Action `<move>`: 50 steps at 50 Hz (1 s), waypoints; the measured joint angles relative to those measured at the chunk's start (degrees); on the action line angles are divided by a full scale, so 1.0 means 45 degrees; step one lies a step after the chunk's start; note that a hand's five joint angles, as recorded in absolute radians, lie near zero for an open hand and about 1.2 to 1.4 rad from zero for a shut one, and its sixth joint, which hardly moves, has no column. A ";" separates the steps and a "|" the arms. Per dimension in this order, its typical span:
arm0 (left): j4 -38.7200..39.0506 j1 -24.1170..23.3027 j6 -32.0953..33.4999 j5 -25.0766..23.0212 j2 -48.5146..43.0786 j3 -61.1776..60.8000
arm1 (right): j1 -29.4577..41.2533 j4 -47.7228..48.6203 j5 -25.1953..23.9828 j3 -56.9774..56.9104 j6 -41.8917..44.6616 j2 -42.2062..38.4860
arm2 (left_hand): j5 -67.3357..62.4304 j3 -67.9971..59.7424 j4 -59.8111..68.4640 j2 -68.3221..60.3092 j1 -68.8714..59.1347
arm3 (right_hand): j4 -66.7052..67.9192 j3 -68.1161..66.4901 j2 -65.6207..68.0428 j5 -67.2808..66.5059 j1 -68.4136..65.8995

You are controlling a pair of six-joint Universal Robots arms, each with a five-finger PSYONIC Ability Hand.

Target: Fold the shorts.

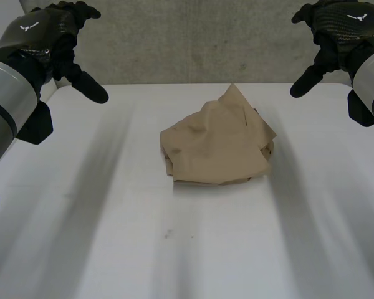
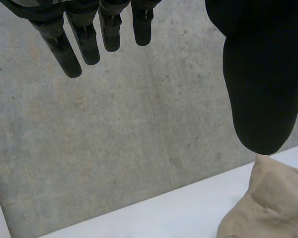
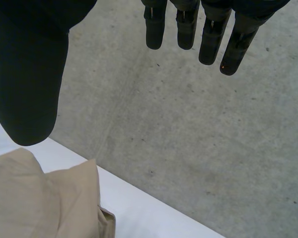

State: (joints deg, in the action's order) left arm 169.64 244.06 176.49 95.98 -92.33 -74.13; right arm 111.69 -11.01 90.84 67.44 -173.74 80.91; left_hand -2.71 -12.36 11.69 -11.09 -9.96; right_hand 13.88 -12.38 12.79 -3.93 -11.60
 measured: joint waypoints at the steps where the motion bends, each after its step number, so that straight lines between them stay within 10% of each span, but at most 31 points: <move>1: -0.0029 -0.0003 0.0000 -0.0002 -0.0037 0.0012 | -0.0011 -0.0002 0.0031 0.0005 0.0009 -0.0011 | 0.0000 0.0000 0.0000 0.0000 0.0000 | 0.0000 0.0000 0.0000 0.0000 0.0000; 27: 0.1417 0.0016 0.0167 -0.0056 -0.2021 -0.0103 | 0.0208 -0.0109 -0.1405 0.0970 0.2665 -0.0998 | 0.0000 0.0000 0.0000 0.0000 0.0000 | -0.0001 0.0000 0.0000 0.0000 0.0000; 50: 0.2998 0.0075 0.1462 -0.2596 -1.1387 0.5789 | -0.0368 0.1331 -0.1986 0.4969 0.5185 -0.1304 | -0.0702 -0.0692 0.0880 -0.0974 -0.1396 | -0.0001 0.0000 0.0000 0.0000 0.0000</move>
State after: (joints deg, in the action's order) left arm 183.13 244.40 183.07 84.30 -143.57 -48.08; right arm 110.04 -5.02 81.90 89.81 -150.41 75.04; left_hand -5.86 -15.47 15.65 -15.47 -16.24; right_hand 13.88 -12.38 12.79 -3.93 -11.60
